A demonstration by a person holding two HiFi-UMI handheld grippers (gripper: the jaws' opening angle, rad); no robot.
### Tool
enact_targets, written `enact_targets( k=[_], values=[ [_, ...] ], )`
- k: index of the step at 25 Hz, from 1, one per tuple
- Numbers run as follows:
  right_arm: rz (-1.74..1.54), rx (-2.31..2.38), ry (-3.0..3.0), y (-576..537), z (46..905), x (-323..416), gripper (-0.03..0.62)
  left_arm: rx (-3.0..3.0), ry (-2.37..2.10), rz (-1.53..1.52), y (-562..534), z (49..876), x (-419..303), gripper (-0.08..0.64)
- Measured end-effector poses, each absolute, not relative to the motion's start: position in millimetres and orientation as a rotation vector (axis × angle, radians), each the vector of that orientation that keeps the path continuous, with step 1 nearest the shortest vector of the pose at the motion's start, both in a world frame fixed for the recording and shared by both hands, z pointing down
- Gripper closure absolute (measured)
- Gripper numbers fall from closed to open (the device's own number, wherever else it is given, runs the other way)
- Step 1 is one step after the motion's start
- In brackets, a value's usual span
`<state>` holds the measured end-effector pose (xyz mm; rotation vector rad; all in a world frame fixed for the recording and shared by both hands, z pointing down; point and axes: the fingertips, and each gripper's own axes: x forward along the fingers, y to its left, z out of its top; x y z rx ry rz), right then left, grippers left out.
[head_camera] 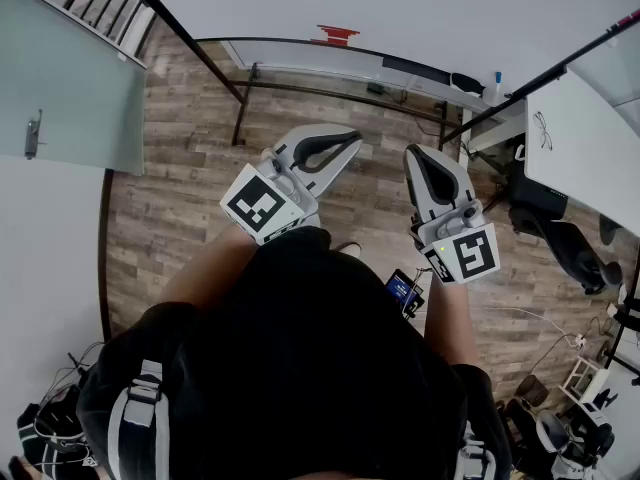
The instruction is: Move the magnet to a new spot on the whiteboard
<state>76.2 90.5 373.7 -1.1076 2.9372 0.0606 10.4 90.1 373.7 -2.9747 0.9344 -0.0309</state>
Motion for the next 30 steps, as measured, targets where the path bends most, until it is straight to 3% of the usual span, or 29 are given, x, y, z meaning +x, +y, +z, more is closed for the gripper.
enact_targets(
  k=[30],
  values=[
    [-0.055, -1.302, 2.809, 18, 375, 25, 0.591, -3.022, 0.867, 0.028, 16, 372, -58, 0.555]
  ],
)
